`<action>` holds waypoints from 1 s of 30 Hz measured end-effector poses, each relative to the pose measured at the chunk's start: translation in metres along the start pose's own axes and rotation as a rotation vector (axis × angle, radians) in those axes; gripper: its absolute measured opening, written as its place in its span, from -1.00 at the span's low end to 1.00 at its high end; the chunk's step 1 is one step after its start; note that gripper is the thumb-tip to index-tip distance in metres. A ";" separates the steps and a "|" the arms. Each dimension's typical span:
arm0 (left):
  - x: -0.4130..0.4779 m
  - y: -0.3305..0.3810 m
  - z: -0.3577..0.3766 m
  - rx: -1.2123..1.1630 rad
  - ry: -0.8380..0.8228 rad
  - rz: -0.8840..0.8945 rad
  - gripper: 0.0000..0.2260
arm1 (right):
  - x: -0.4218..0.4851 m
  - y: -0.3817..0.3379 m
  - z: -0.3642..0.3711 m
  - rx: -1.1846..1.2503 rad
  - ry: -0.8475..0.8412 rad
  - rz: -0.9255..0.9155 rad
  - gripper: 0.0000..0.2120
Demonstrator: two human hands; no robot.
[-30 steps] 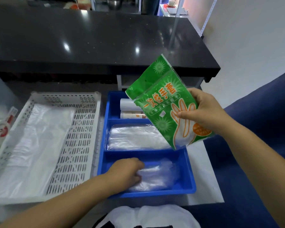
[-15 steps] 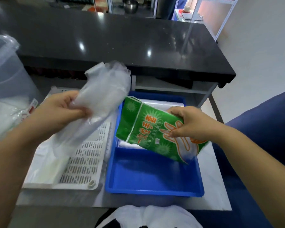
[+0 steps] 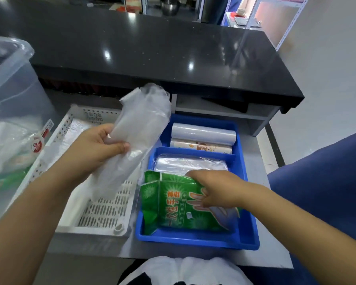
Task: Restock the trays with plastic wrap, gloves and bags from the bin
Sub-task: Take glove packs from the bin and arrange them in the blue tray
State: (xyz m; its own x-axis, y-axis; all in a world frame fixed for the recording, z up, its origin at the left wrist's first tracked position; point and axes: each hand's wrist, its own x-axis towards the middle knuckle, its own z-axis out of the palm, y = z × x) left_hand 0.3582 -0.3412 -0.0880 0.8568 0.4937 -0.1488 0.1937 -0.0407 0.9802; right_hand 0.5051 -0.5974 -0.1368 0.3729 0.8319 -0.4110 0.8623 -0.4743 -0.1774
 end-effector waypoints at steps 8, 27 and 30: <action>0.006 0.000 0.006 -0.002 -0.027 0.002 -0.79 | -0.007 0.013 -0.002 0.023 0.165 0.019 -0.34; -0.002 -0.002 0.063 0.390 -0.309 0.080 -0.86 | -0.014 0.030 0.011 0.343 0.324 0.040 -0.76; -0.014 -0.009 0.090 0.713 -0.446 0.182 -0.88 | -0.031 0.054 -0.005 0.611 0.519 0.156 -0.79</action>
State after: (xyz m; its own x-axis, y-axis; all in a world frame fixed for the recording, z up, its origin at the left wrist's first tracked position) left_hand 0.3871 -0.4263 -0.1065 0.9824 0.0449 -0.1816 0.1612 -0.6956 0.7001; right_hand 0.5415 -0.6468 -0.1294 0.7141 0.6993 -0.0312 0.5040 -0.5446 -0.6704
